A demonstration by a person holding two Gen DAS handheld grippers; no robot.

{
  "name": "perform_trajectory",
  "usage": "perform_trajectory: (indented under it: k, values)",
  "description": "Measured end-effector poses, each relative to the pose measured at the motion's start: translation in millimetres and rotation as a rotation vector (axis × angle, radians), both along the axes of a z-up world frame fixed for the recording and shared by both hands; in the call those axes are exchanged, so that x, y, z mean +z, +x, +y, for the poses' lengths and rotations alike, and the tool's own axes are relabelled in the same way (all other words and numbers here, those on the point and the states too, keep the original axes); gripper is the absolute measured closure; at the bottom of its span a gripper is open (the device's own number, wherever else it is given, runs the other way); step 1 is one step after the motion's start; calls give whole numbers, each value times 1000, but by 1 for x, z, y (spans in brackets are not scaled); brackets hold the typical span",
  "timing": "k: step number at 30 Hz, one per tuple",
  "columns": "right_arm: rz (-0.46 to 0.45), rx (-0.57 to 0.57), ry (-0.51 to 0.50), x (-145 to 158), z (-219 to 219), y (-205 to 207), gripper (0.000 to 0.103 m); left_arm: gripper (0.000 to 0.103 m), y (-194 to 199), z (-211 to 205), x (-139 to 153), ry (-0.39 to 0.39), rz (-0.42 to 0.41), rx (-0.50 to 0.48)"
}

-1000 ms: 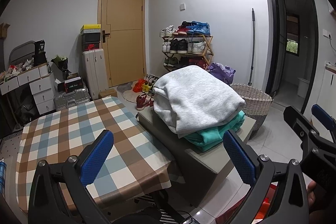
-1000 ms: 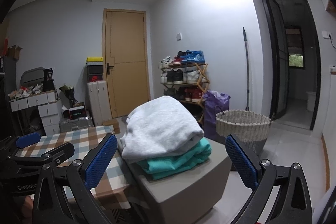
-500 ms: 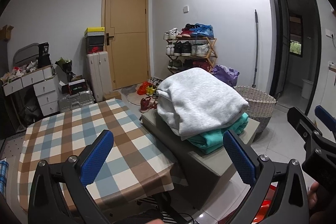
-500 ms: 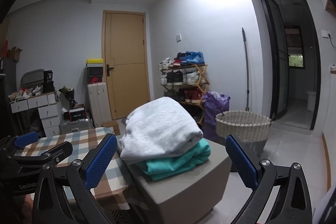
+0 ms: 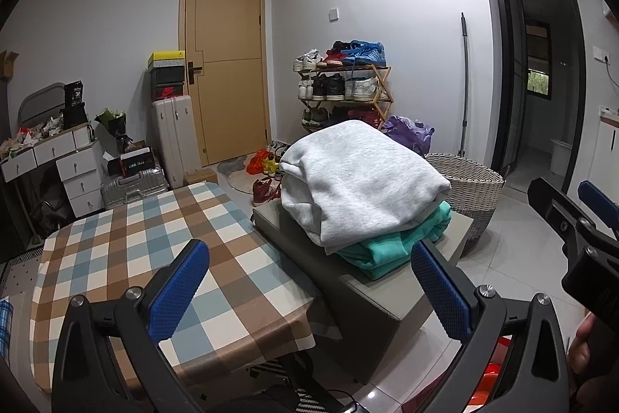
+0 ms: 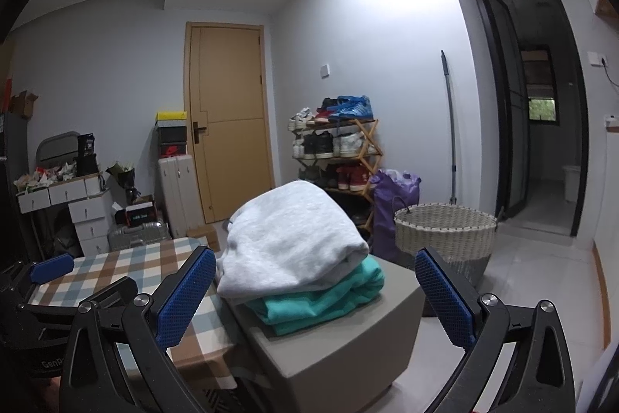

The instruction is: Fold large clothes

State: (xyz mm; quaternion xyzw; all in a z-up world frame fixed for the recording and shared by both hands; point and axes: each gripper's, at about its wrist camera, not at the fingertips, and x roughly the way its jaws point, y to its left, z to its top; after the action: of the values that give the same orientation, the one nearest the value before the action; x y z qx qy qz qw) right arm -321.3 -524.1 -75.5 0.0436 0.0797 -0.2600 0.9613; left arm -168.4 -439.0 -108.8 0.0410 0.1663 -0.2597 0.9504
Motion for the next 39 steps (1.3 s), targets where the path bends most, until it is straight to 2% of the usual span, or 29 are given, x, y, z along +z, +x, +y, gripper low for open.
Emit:
perform_trajectory:
  k: [39]
  values:
    - [-16, -1, 7, -1, -6, -4, 0, 1, -3, -12, 2, 27, -19, -17]
